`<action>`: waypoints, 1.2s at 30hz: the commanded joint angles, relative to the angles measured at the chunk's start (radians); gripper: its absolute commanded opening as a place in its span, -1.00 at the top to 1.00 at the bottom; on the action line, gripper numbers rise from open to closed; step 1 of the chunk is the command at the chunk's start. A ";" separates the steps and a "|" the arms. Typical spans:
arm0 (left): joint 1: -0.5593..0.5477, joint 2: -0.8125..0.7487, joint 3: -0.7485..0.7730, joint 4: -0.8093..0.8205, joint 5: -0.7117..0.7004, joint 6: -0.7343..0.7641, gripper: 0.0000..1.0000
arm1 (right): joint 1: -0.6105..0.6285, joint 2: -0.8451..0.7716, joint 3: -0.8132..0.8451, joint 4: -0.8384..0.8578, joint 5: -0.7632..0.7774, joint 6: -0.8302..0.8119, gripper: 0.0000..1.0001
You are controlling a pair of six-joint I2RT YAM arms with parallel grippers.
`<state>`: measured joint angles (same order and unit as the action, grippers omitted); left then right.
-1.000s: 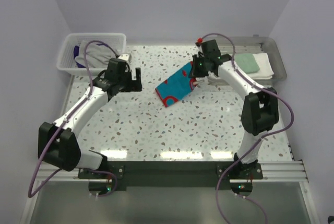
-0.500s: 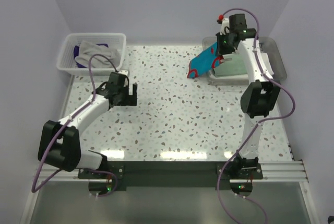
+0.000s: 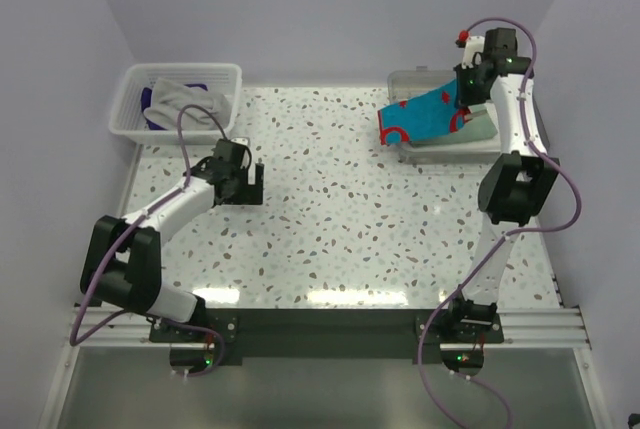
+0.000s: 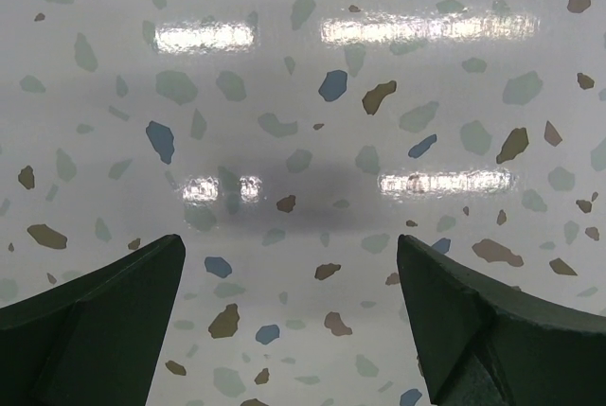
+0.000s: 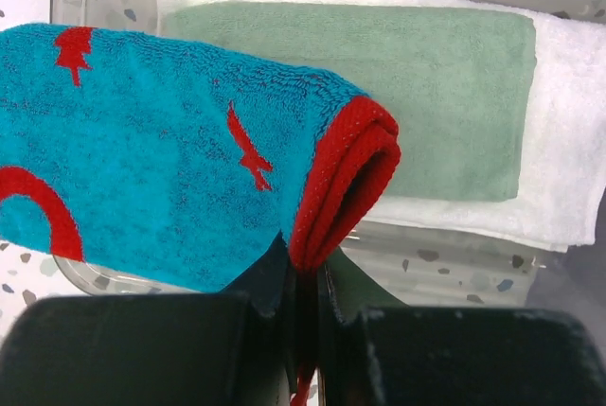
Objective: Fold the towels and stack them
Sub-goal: Neatly place the folded towel into the bin
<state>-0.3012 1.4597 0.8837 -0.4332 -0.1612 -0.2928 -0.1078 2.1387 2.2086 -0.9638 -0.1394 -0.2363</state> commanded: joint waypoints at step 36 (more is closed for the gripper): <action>0.008 0.031 0.009 0.048 0.005 0.029 -1.00 | -0.030 0.128 -0.115 0.379 0.400 -0.046 0.58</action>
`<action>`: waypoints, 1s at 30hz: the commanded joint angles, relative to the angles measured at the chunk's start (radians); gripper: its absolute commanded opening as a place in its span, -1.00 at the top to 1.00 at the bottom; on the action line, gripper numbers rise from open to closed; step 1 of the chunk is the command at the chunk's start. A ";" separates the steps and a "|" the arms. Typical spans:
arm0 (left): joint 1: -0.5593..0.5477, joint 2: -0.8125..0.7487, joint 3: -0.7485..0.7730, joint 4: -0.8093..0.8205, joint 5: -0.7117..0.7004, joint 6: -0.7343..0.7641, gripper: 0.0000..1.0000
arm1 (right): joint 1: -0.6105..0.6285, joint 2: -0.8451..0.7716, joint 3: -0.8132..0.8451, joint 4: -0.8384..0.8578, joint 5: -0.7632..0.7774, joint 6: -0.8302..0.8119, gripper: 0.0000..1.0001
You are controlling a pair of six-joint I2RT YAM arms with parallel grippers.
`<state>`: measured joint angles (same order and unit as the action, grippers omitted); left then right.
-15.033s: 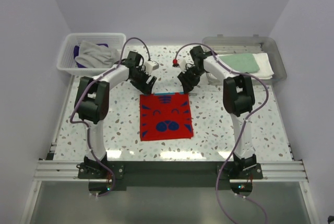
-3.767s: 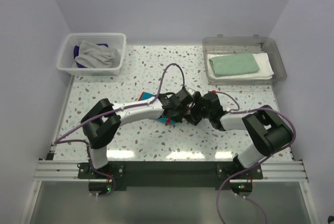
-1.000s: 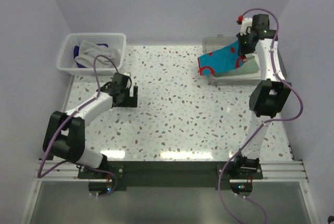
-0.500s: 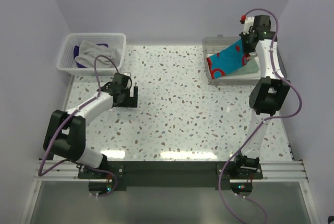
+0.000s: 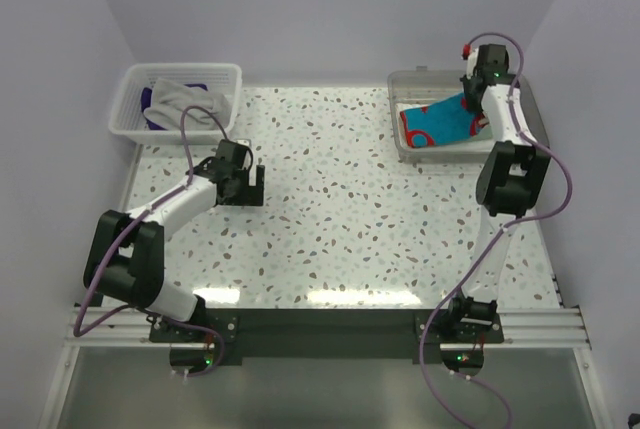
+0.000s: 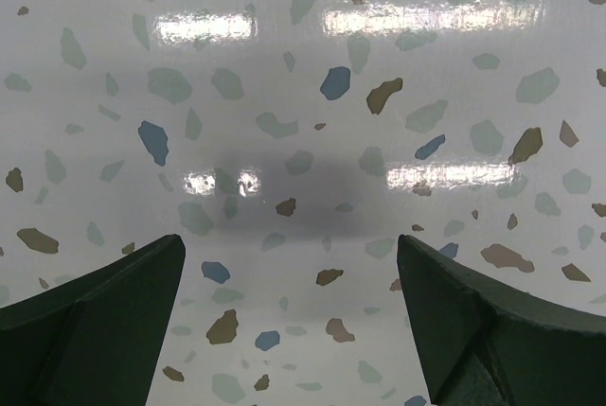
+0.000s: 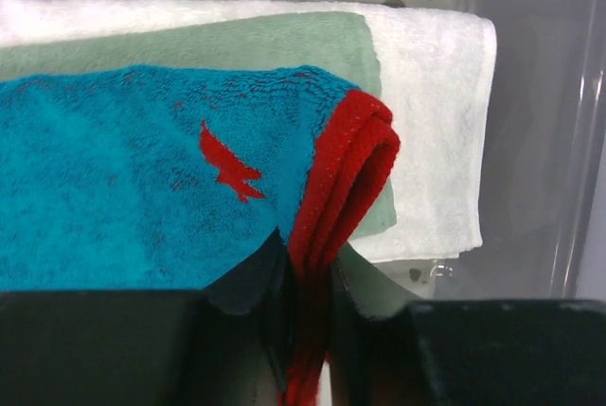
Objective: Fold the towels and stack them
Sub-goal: Neatly place the folded towel into the bin, then grab crumpled towel
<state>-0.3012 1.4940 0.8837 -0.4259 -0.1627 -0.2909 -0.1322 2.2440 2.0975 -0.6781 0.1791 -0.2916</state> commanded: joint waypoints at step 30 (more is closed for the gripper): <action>0.037 -0.394 -0.032 0.102 -0.075 -0.004 -1.00 | -0.004 -0.983 -0.597 0.005 -0.165 0.563 -0.97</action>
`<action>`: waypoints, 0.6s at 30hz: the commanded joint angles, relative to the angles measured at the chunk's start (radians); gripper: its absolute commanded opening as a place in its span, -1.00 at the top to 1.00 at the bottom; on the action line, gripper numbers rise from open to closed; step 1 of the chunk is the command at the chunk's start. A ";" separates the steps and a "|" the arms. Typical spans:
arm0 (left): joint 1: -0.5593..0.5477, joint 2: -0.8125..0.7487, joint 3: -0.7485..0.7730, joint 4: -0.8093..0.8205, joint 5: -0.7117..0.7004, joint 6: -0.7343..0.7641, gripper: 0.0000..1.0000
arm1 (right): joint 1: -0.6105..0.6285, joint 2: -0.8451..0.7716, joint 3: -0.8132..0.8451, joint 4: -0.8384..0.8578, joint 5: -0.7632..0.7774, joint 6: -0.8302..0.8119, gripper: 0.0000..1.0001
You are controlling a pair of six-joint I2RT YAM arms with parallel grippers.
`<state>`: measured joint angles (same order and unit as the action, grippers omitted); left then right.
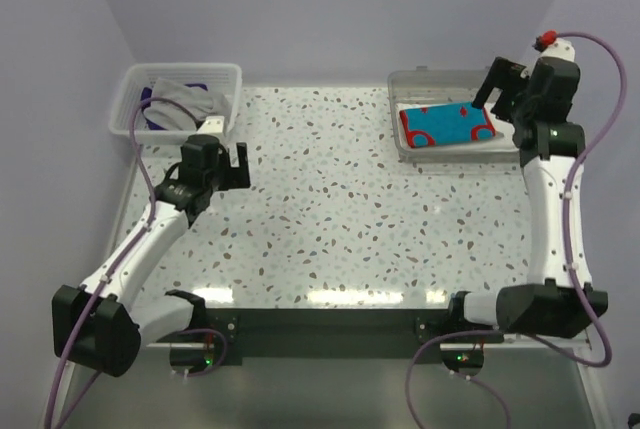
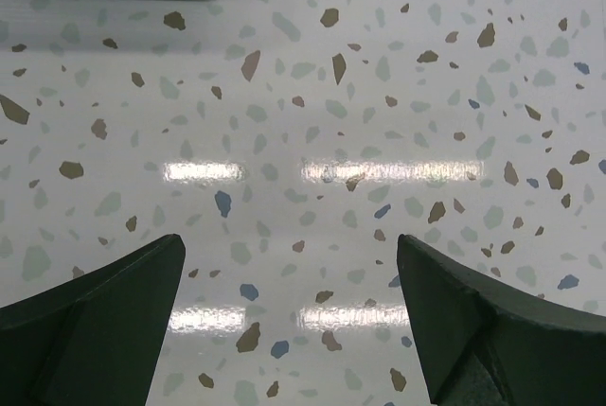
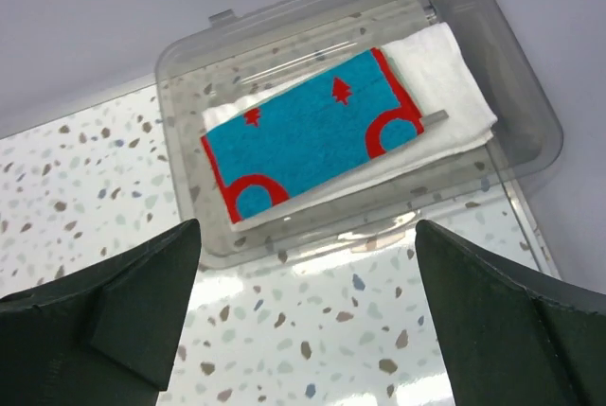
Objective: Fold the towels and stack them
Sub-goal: Grab crumpled towel
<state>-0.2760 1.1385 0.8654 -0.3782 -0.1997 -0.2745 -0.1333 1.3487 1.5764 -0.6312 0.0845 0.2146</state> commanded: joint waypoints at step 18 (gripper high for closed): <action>0.029 -0.007 0.156 0.064 -0.276 -0.055 -1.00 | 0.161 -0.724 -0.625 0.051 -0.216 0.065 -0.97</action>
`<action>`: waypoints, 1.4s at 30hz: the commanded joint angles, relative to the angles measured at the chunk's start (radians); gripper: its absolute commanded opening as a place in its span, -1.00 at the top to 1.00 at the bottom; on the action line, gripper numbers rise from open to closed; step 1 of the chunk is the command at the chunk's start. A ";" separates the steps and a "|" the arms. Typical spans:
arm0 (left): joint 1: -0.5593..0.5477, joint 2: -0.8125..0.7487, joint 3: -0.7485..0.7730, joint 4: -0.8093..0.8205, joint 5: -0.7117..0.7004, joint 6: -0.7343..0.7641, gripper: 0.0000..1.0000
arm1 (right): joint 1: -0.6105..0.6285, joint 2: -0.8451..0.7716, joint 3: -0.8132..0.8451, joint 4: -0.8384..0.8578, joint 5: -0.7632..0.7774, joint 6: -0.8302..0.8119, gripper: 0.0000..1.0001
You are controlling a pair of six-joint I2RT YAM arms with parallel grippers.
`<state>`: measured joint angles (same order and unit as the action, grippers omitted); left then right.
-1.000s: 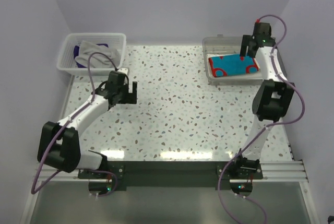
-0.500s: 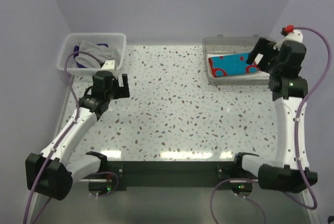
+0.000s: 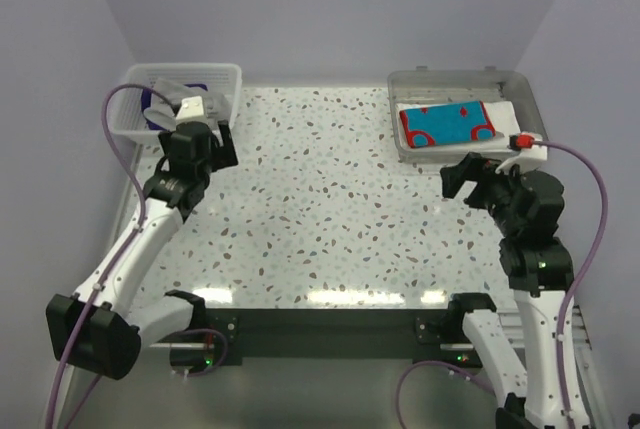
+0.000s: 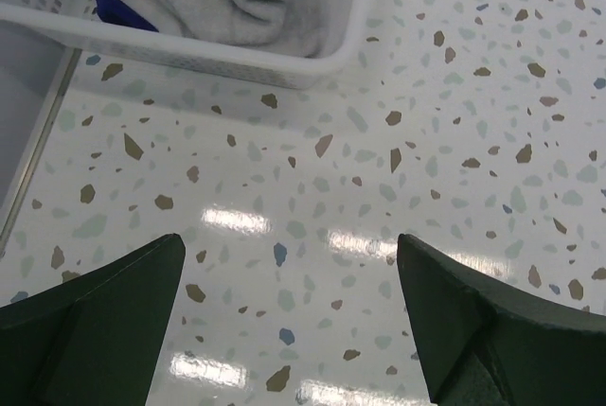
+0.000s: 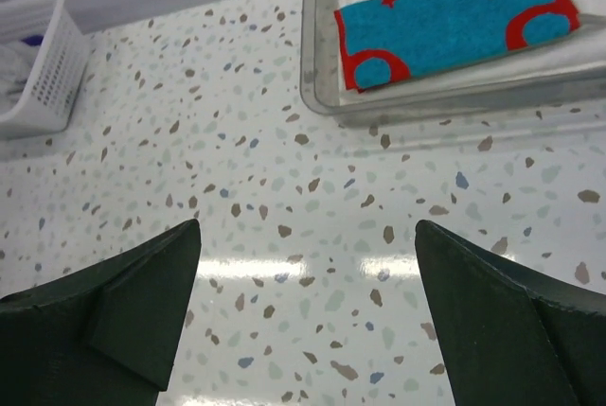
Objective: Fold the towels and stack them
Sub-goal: Grab crumpled towel
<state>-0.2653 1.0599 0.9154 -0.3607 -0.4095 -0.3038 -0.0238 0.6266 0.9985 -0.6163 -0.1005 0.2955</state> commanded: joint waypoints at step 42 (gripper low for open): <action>0.377 0.936 0.902 0.213 0.155 -0.044 0.93 | 0.255 0.090 -0.109 0.119 -0.070 -0.116 -0.97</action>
<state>0.1143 2.1506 1.8080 -0.2745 -0.2600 -0.3908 0.2287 0.7136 0.8597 -0.5293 -0.1501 0.1947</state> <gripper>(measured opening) 0.051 0.986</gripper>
